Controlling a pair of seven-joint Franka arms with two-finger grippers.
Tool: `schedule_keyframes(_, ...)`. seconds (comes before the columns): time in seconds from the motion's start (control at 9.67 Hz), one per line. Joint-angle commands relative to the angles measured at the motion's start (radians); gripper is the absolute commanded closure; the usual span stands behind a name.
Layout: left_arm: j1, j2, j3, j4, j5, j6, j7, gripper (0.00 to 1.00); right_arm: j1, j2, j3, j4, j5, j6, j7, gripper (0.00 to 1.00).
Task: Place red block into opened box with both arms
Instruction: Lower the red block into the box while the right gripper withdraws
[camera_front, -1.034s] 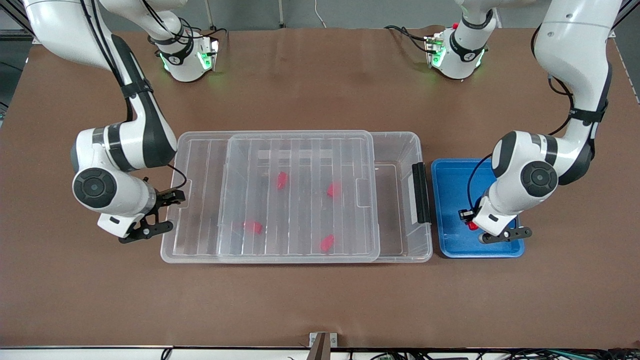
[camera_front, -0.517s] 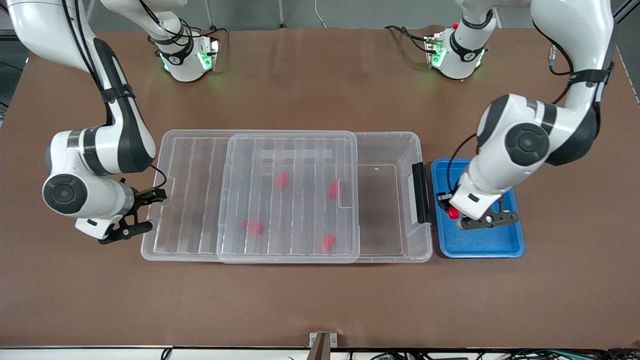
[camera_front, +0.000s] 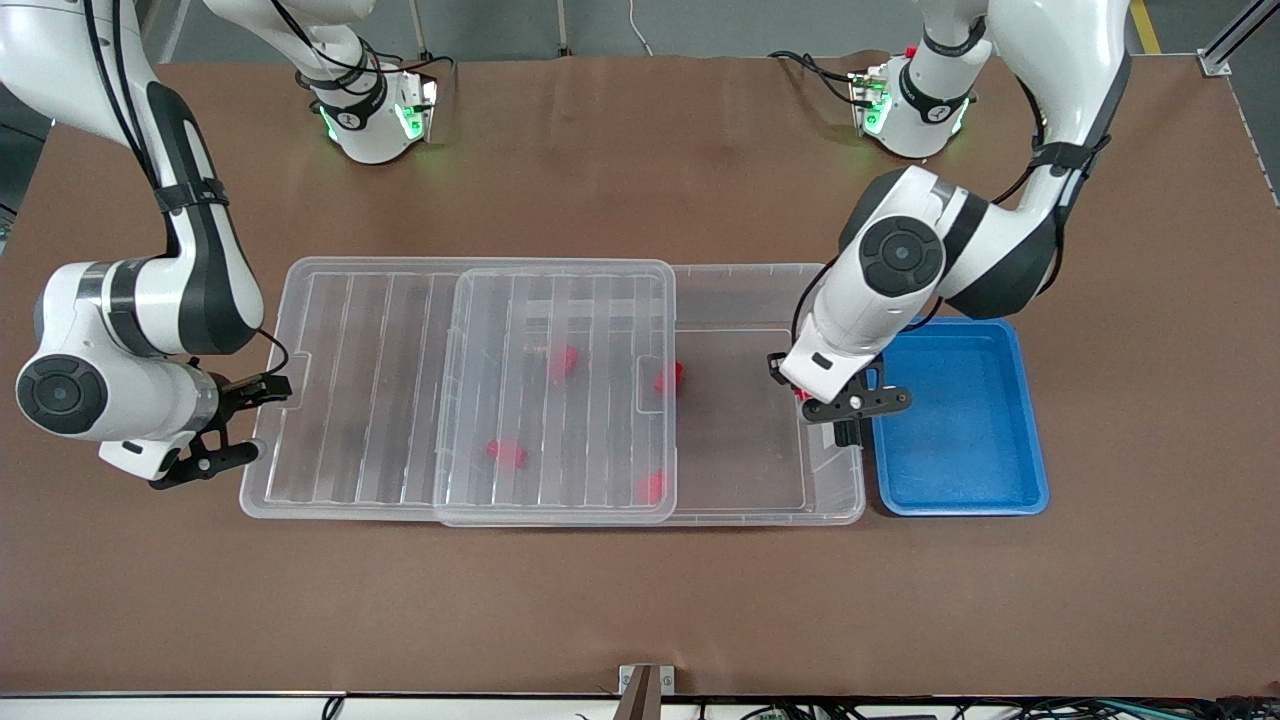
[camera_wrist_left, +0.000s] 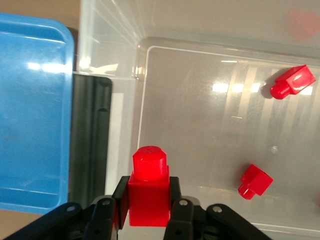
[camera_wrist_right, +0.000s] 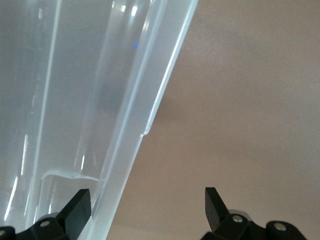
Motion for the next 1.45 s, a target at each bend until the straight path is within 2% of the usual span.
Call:
schedule_keyframes(0.0, -0.022, 0.105, 0.002, 0.012, 0.026, 0.090, -0.028, 0.98, -0.022, -0.020, 0.011, -0.006, -0.029, -0.017, -0.026, 0.00)
schedule_keyframes(0.21, -0.048, 0.138, 0.004, 0.009, 0.046, 0.121, -0.069, 0.98, -0.016, -0.020, 0.012, 0.013, -0.028, -0.023, -0.015, 0.00)
schedule_keyframes(0.62, -0.084, 0.233, 0.002, 0.012, 0.150, 0.152, -0.137, 0.98, -0.011, -0.031, 0.019, 0.190, 0.020, -0.169, 0.047, 0.00)
schedule_keyframes(0.83, -0.102, 0.276, 0.002, 0.012, 0.159, 0.187, -0.135, 0.98, -0.025, -0.101, 0.012, 0.205, 0.020, -0.200, 0.109, 0.00)
schedule_keyframes(0.93, -0.105, 0.293, 0.002, 0.012, 0.160, 0.193, -0.135, 0.94, -0.046, -0.147, 0.012, 0.205, 0.023, -0.200, 0.163, 0.00)
schedule_keyframes(1.03, -0.105, 0.305, 0.002, 0.013, 0.170, 0.195, -0.135, 0.87, -0.083, -0.202, 0.012, 0.205, 0.076, -0.200, 0.219, 0.00)
schedule_keyframes(1.14, -0.105, 0.307, 0.002, 0.012, 0.179, 0.199, -0.135, 0.62, -0.112, -0.253, 0.008, 0.198, 0.151, -0.213, 0.253, 0.00)
schedule_keyframes(1.24, -0.105, 0.304, 0.002, 0.015, 0.179, 0.199, -0.135, 0.12, -0.117, -0.300, 0.005, 0.198, 0.172, -0.255, 0.291, 0.00)
schedule_keyframes(1.34, -0.098, 0.293, 0.000, 0.021, 0.179, 0.198, -0.128, 0.00, -0.119, -0.348, 0.005, 0.189, 0.175, -0.291, 0.307, 0.00)
